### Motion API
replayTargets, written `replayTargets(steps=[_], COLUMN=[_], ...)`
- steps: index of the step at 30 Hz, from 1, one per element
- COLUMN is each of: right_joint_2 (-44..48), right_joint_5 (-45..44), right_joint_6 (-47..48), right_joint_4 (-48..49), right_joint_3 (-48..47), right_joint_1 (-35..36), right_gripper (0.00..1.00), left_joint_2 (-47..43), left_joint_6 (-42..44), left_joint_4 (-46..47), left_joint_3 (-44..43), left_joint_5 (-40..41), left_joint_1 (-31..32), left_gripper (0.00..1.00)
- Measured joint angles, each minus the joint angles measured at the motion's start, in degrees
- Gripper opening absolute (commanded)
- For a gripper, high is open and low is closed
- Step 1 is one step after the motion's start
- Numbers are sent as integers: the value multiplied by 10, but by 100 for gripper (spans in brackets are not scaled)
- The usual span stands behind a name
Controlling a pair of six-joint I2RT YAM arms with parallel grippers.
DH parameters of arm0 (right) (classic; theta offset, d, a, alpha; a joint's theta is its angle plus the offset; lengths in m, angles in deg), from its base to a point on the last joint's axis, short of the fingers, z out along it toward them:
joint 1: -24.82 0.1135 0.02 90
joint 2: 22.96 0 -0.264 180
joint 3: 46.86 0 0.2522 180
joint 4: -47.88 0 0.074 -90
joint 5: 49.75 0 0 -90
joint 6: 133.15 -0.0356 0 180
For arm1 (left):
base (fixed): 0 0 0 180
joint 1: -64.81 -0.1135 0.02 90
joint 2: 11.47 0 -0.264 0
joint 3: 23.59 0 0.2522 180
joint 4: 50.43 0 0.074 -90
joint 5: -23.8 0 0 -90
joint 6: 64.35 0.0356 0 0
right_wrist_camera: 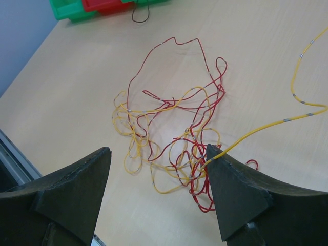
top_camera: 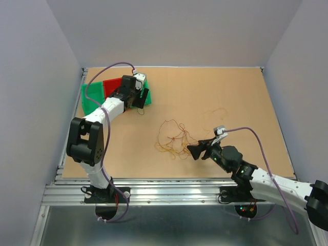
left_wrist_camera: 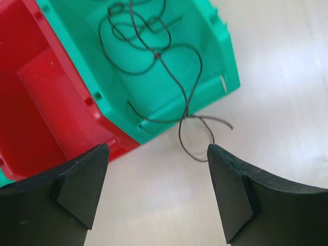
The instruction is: Untangle the cables
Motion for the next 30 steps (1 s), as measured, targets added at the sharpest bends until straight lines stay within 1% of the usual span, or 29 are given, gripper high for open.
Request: replayTargets(steps=[2,6,14,16,19,20,23,24,25,26,28,30], right_joint_2=[-5,-14,-7,0,10,14,23,27,30,34,39,42], right_joint_5=[2,8,15,16,18,19,19,19,19,19,19,19], right_joint_6=[0,0,0,0,0,0,0,0,0,0,0,0], right_joint_4=[1,1,1,1,0,-1,-5,-6,-7,-7,-7,-8], right_joint_3=[0,0,0,0,0,0,0,0,0,0,0,0], right_joint_1=[0,0,0,0,0,0,0,0,0,0,0,0], right_gripper=[80,80,80,80,80,80,80,80,80,80,80,80], left_joint_2=[-5,-5,5,28,60,69,85,89,92,93,94,94], left_joint_6=[16,44,68,72,74,75,77,76,77,77,78,77], left_joint_4=[7,20,44,49,49,48,44,43,41,39,38,34], left_joint_3=[28,54,43,22,-6,-12,-25,-28,-30,-32,-35,-39], left_joint_5=[-2,-10,-33,-42,-51,-53,-56,-57,-57,-58,-59,-59], left_joint_1=[0,0,0,0,0,0,0,0,0,0,0,0], left_gripper=[89,89,82,78,67,59,45,35,31,25,18,14])
